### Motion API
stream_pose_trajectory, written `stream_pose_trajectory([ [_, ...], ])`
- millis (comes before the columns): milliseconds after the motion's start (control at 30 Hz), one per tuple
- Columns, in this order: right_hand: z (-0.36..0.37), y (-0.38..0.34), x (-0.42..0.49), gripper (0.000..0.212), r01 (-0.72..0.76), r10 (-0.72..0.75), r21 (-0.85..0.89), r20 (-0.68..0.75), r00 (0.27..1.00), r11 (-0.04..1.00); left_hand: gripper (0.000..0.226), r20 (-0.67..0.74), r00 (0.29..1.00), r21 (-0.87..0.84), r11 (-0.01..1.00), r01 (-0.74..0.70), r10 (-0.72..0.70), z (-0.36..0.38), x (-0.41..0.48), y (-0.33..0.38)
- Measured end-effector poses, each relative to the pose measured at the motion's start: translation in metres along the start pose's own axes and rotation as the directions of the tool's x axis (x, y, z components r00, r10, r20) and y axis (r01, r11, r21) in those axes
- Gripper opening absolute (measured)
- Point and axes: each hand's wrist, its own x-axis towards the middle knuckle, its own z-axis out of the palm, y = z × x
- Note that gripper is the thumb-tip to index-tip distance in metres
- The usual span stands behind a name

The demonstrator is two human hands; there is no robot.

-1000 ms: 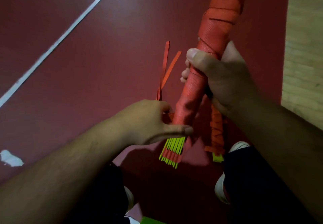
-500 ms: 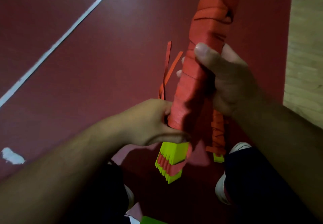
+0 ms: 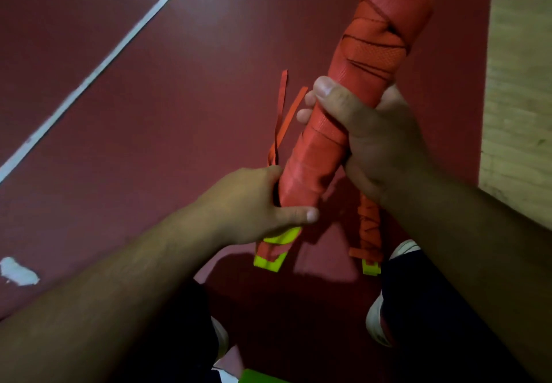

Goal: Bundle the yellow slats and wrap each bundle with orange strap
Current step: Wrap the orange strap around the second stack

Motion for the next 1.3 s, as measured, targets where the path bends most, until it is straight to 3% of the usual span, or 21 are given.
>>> stream_pose_trajectory([
  [100, 0.003, -0.001, -0.002, 0.027, 0.003, -0.003, 0.074, 0.006, 1.000, 0.997, 0.059, -0.026, 0.998, 0.025, 0.998, 0.059, -0.058, 0.001, 0.001, 0.000],
  [167, 0.006, -0.001, -0.003, 0.033, -0.001, -0.005, 0.162, 0.036, 0.999, 0.987, 0.052, -0.029, 0.999, -0.031, 0.999, 0.023, -0.024, 0.000, 0.001, -0.002],
  [300, 0.006, -0.009, -0.003, 0.032, -0.037, -0.008, 0.283, 0.155, 0.988, 0.958, 0.025, -0.008, 0.991, -0.356, 0.925, -0.129, 0.135, -0.002, -0.001, -0.003],
  [367, 0.002, -0.014, -0.002, 0.035, -0.115, 0.016, 0.330, 0.289, 0.957, 0.937, 0.023, 0.009, 0.979, -0.536, 0.827, -0.168, 0.205, -0.004, -0.002, 0.001],
  [433, 0.002, -0.016, -0.002, 0.037, -0.178, 0.027, 0.353, 0.393, 0.919, 0.918, 0.022, 0.037, 0.967, -0.606, 0.775, -0.178, 0.251, -0.006, -0.004, 0.003],
  [500, 0.004, -0.016, -0.004, 0.038, -0.177, 0.020, 0.378, 0.384, 0.923, 0.909, 0.022, 0.050, 0.963, -0.529, 0.825, -0.199, 0.265, -0.009, -0.003, 0.003],
  [633, 0.006, -0.011, -0.004, 0.018, -0.100, 0.021, 0.324, 0.239, 0.971, 0.941, 0.049, 0.008, 0.985, -0.255, 0.953, -0.162, 0.170, -0.010, -0.003, 0.001],
  [800, 0.009, -0.007, -0.001, 0.041, -0.066, 0.049, 0.261, 0.072, 0.996, 0.963, 0.064, -0.067, 0.996, 0.034, 0.998, -0.053, 0.055, -0.006, -0.003, 0.006],
  [867, 0.011, -0.005, 0.000, 0.039, -0.087, 0.067, 0.286, 0.078, 0.995, 0.954, 0.059, -0.088, 0.992, 0.041, 0.996, -0.085, 0.088, -0.004, -0.003, 0.006],
  [1033, 0.009, -0.006, -0.001, 0.042, -0.103, 0.054, 0.344, 0.147, 0.988, 0.933, 0.026, -0.049, 0.984, -0.127, 0.976, -0.178, 0.173, -0.007, -0.005, 0.004],
  [1200, 0.009, -0.007, -0.001, 0.067, -0.122, 0.072, 0.335, 0.158, 0.985, 0.934, 0.033, -0.016, 0.980, -0.114, 0.973, -0.201, 0.200, -0.006, -0.004, 0.001],
  [1300, 0.009, -0.006, 0.000, 0.069, -0.106, 0.067, 0.316, 0.130, 0.989, 0.943, 0.049, 0.052, 0.986, -0.255, 0.956, -0.142, 0.161, -0.011, -0.001, -0.006],
])
